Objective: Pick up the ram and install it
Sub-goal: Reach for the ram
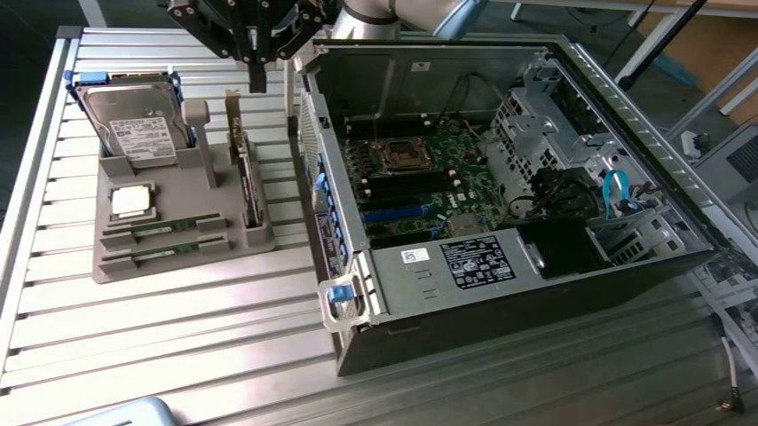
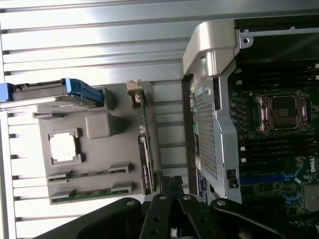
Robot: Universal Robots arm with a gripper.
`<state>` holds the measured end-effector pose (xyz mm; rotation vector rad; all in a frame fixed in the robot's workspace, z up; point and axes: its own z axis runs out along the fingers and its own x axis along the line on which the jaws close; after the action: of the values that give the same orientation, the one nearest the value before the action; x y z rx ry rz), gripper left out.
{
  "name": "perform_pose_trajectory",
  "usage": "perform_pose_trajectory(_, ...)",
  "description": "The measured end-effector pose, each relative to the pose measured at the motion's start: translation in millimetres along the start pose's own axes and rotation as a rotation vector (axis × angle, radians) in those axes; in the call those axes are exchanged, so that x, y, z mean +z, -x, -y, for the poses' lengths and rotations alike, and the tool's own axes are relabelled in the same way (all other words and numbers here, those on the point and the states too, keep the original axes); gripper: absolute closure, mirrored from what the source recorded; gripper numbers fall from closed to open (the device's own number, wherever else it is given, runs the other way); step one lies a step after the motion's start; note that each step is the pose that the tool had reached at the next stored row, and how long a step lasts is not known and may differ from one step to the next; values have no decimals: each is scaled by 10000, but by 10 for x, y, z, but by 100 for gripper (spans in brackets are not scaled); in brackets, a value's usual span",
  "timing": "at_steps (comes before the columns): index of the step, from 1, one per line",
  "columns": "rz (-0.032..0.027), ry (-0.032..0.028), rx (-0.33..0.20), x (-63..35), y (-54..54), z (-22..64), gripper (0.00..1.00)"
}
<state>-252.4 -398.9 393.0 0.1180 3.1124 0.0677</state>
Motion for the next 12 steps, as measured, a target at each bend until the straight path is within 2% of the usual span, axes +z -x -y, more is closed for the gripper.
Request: perform_pose_trajectory(12,-1,-1,1,-5,-167,13,89)
